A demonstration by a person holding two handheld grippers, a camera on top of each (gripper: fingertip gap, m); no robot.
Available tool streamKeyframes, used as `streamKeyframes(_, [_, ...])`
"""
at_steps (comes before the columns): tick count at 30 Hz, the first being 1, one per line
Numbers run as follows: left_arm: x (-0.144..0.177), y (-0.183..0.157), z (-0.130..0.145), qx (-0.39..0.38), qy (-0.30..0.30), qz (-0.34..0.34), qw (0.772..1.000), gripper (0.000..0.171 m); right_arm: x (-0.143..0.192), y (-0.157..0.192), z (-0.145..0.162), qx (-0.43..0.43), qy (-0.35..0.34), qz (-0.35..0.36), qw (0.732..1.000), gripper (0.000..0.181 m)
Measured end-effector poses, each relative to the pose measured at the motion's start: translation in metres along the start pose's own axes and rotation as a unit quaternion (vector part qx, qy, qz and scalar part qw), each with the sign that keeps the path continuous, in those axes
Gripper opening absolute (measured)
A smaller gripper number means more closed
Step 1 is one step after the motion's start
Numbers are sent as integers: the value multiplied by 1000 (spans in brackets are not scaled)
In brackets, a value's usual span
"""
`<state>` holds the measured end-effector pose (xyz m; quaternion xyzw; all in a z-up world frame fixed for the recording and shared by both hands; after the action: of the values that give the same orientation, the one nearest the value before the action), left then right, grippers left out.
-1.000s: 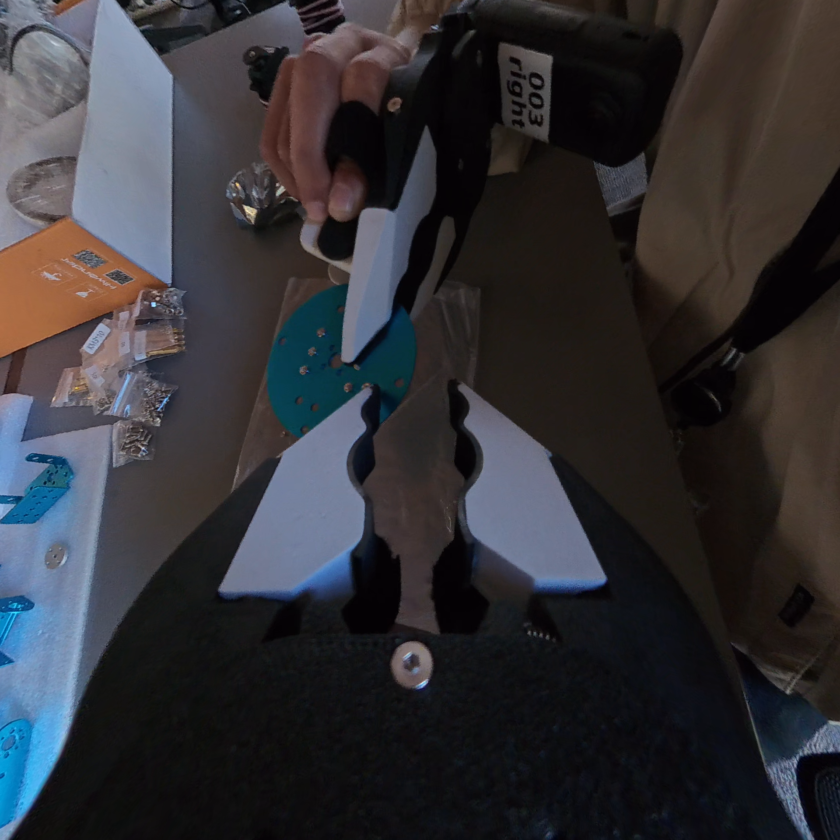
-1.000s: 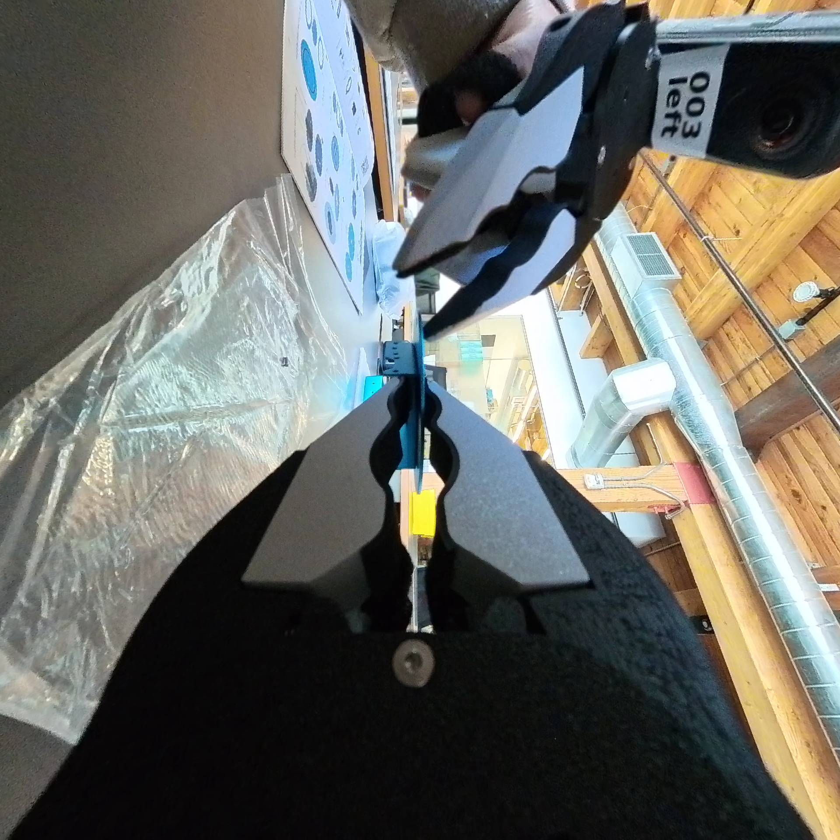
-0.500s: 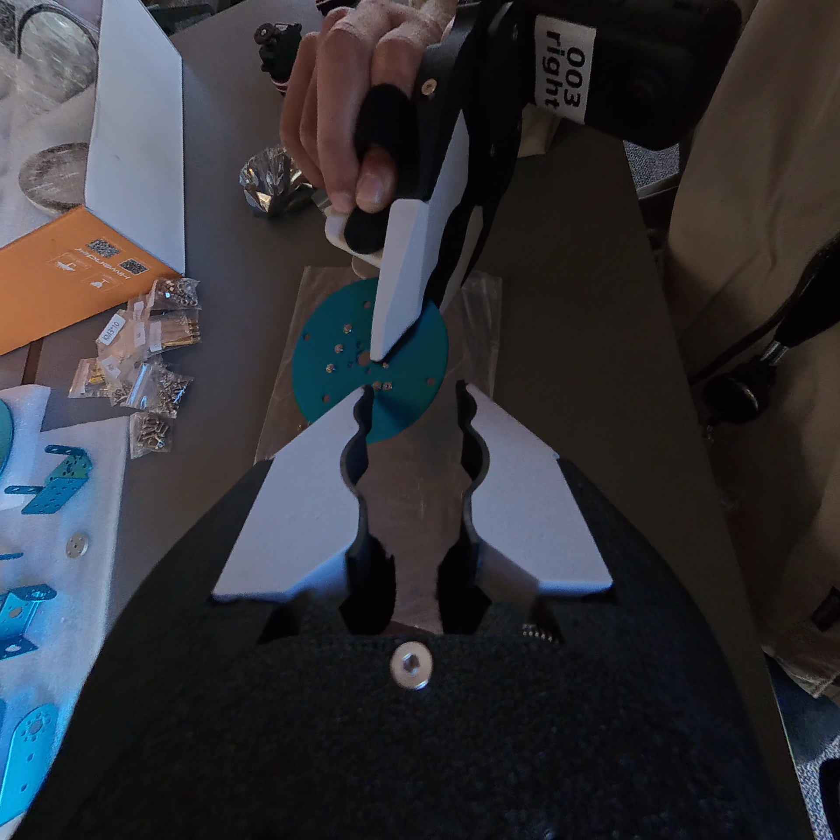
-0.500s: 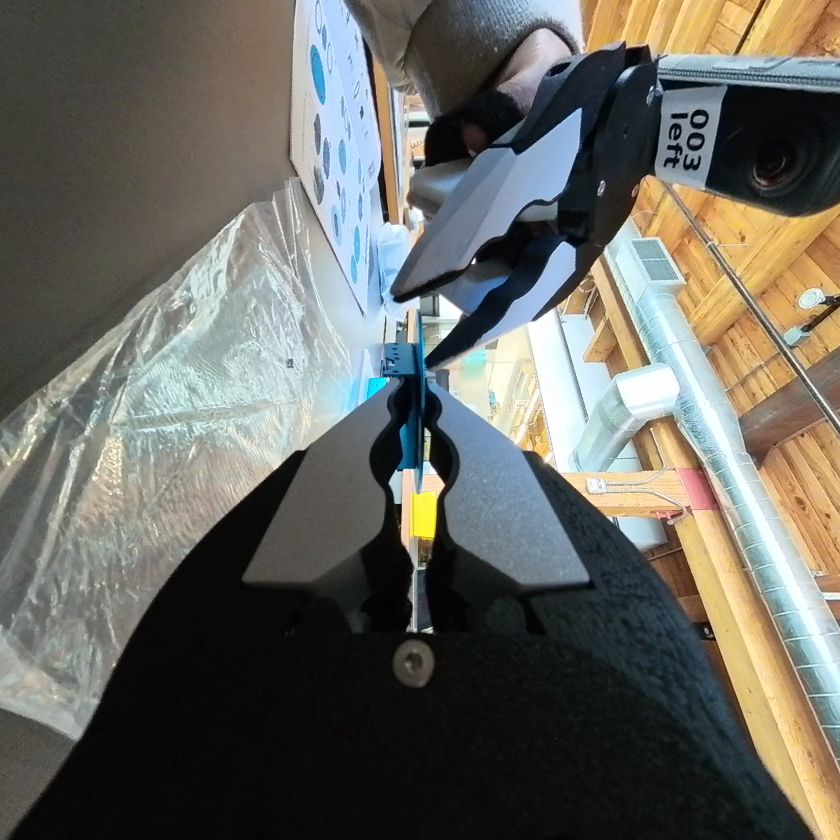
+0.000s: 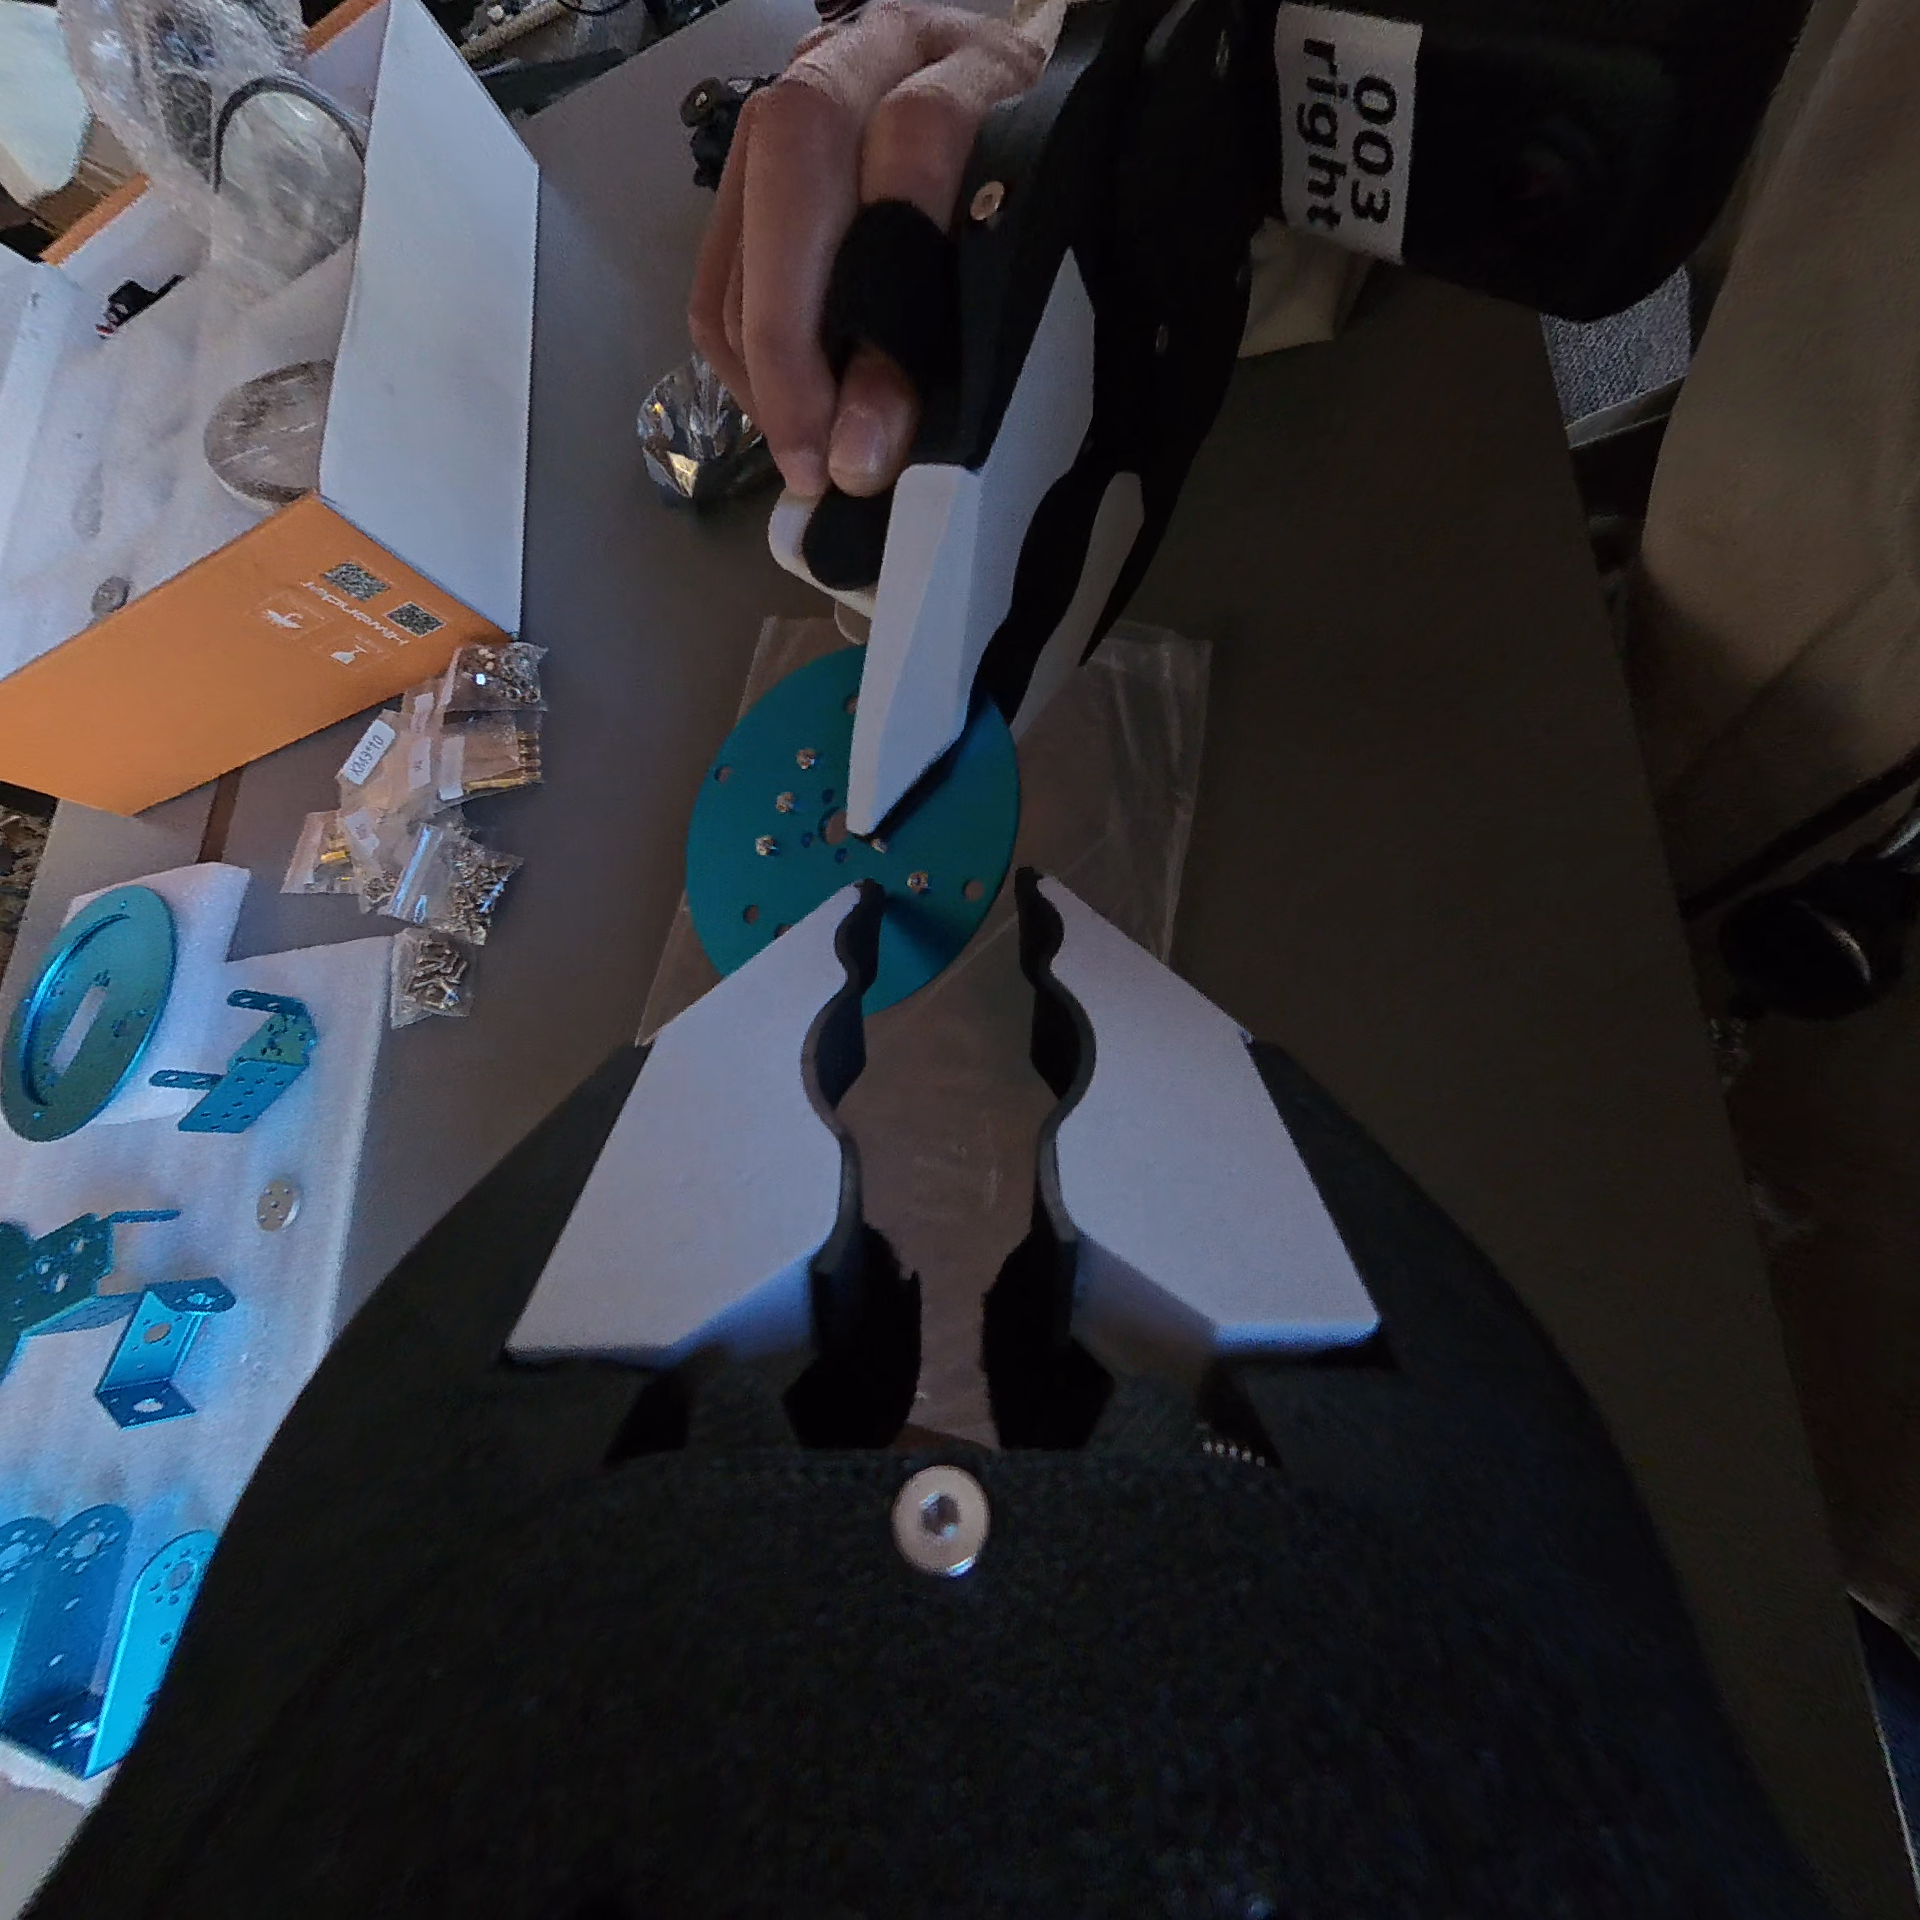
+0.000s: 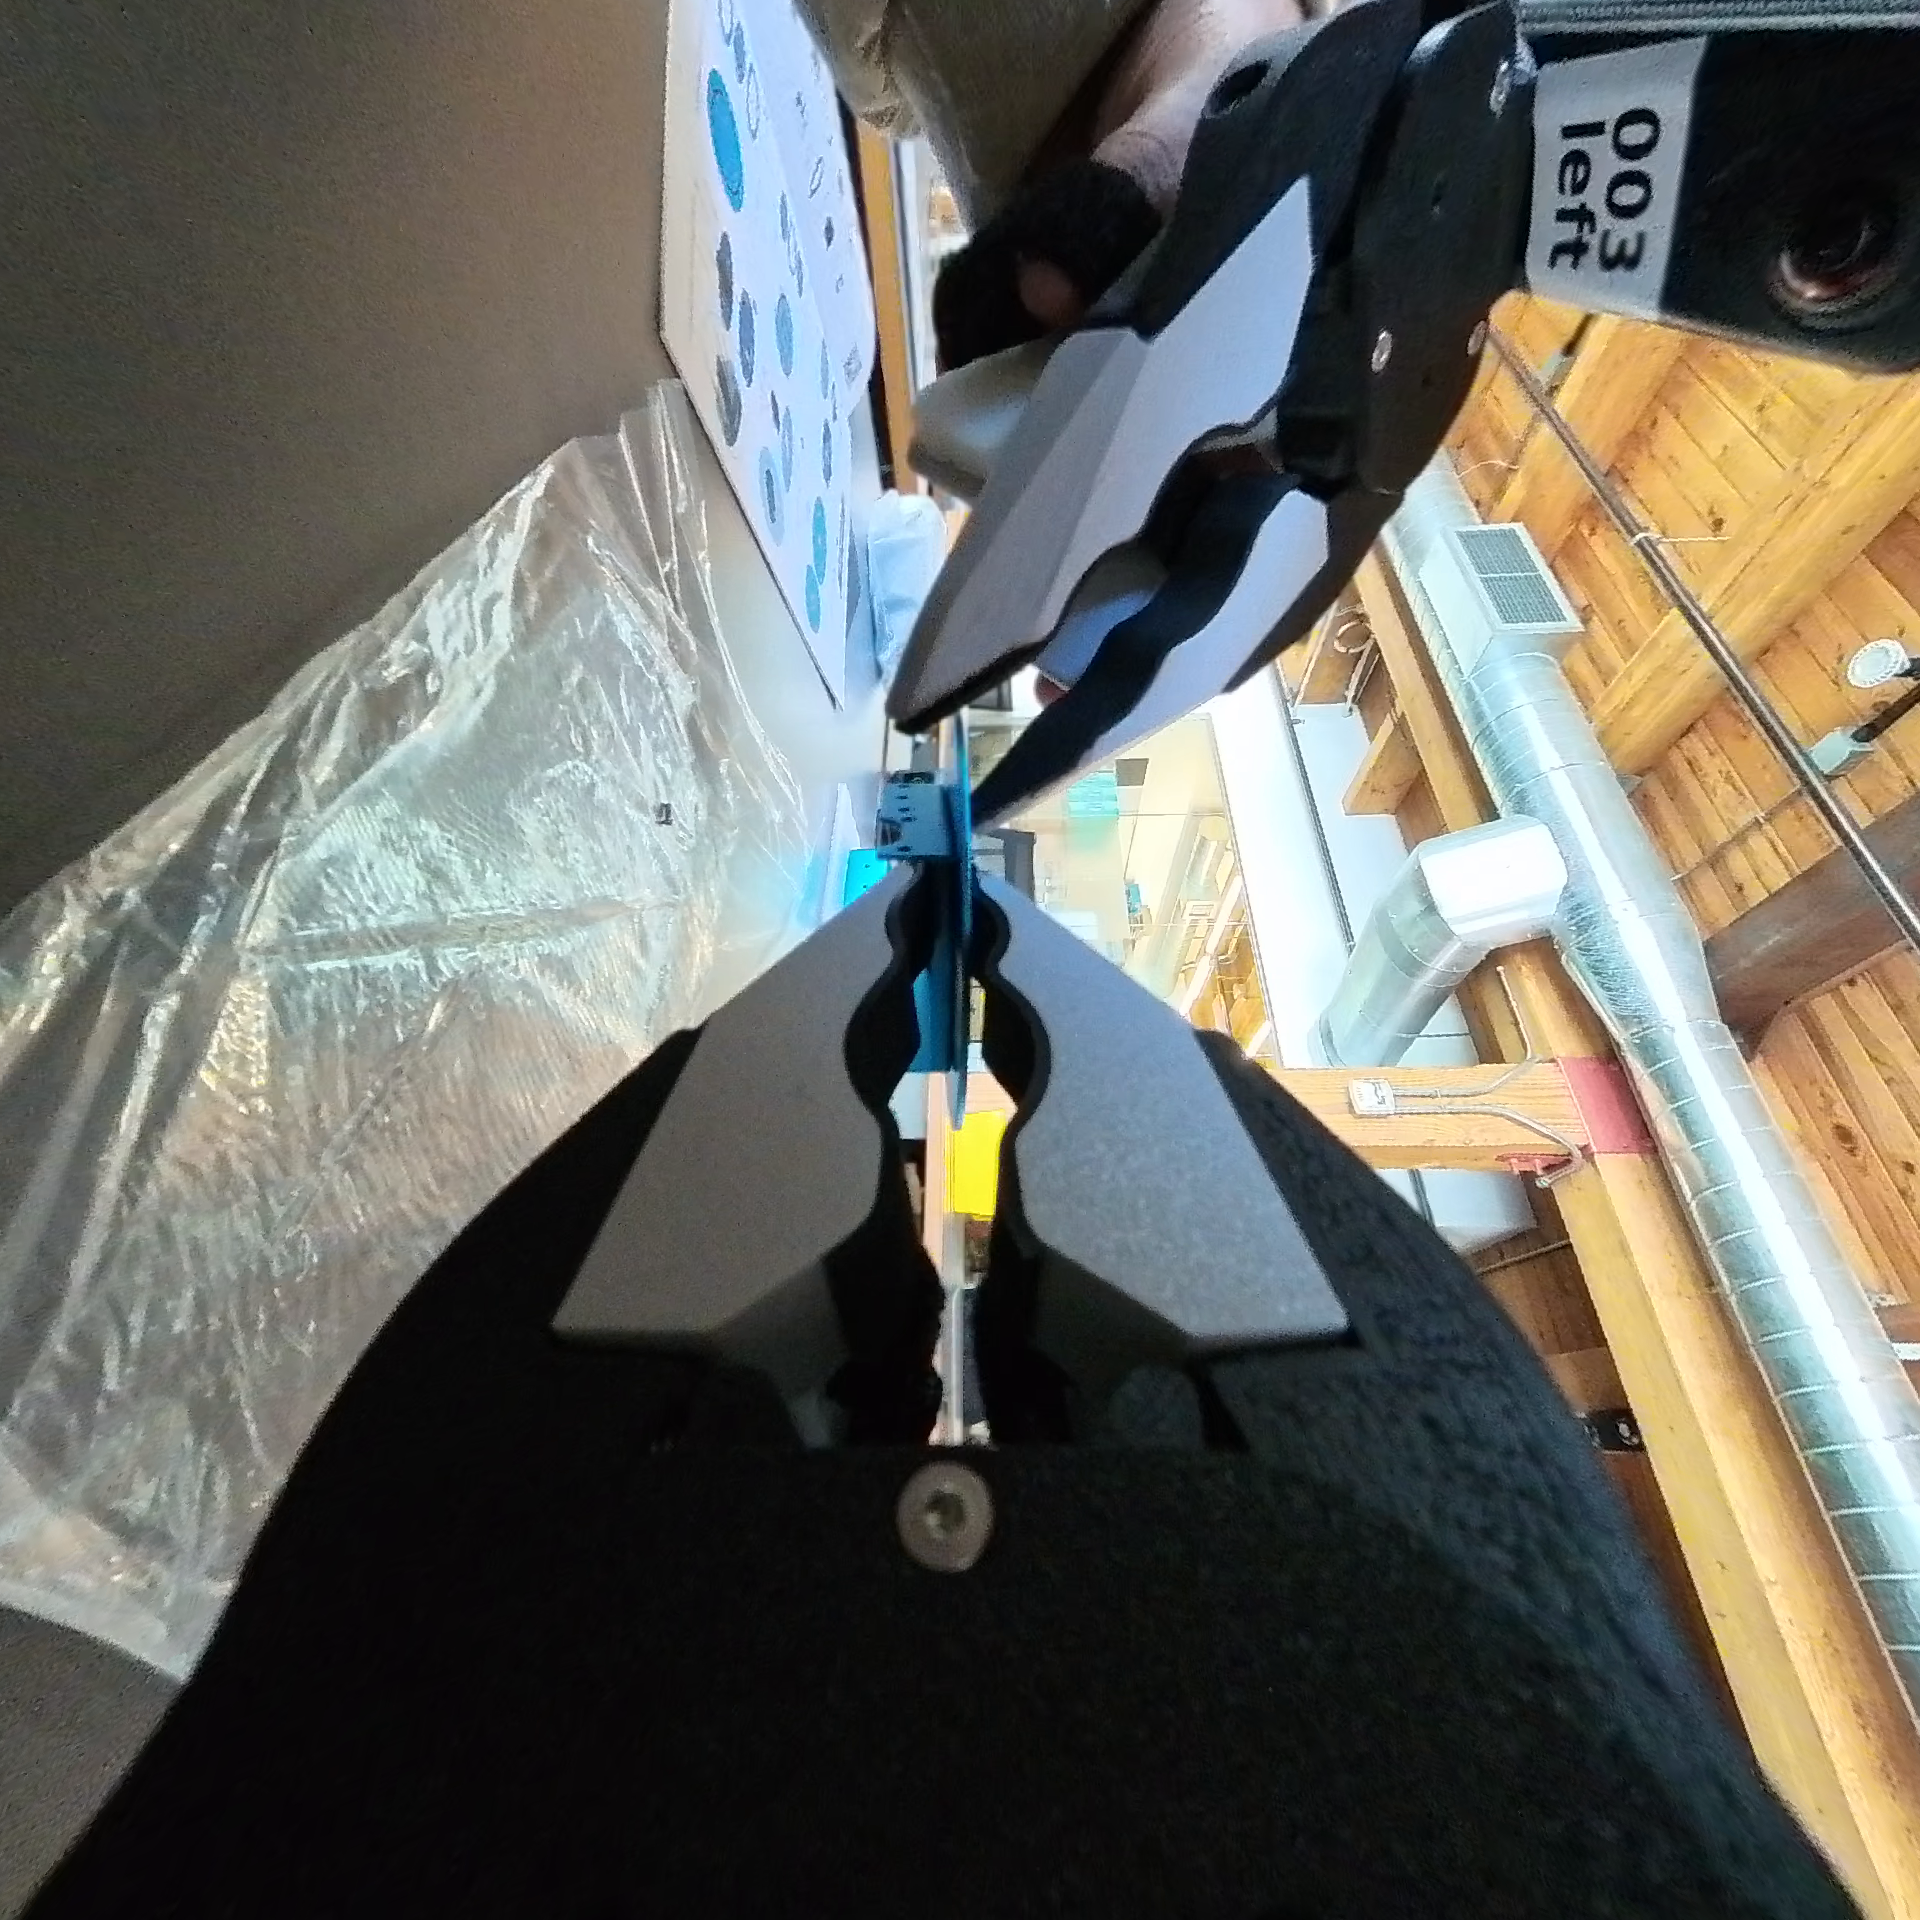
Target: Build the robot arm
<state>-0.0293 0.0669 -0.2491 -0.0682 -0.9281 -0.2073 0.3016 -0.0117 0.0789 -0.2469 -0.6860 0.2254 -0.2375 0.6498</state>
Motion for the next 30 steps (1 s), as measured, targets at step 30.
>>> streamKeyframes(30, [6,-9,-4,10,-18,29,999,13,0,0,-3,1,-7,1,1000,2])
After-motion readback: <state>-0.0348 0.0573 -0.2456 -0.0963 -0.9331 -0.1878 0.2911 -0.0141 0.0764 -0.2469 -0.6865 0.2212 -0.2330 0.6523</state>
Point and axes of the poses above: each gripper's, where its closed fingertips meet, x back along the fingers, z out of its underside, y = z × x across the jaws, the point moved 1 cm from there along x, back along the fingers, and after that the axes turned 3 degrees about -y, right-handed, at the moved point
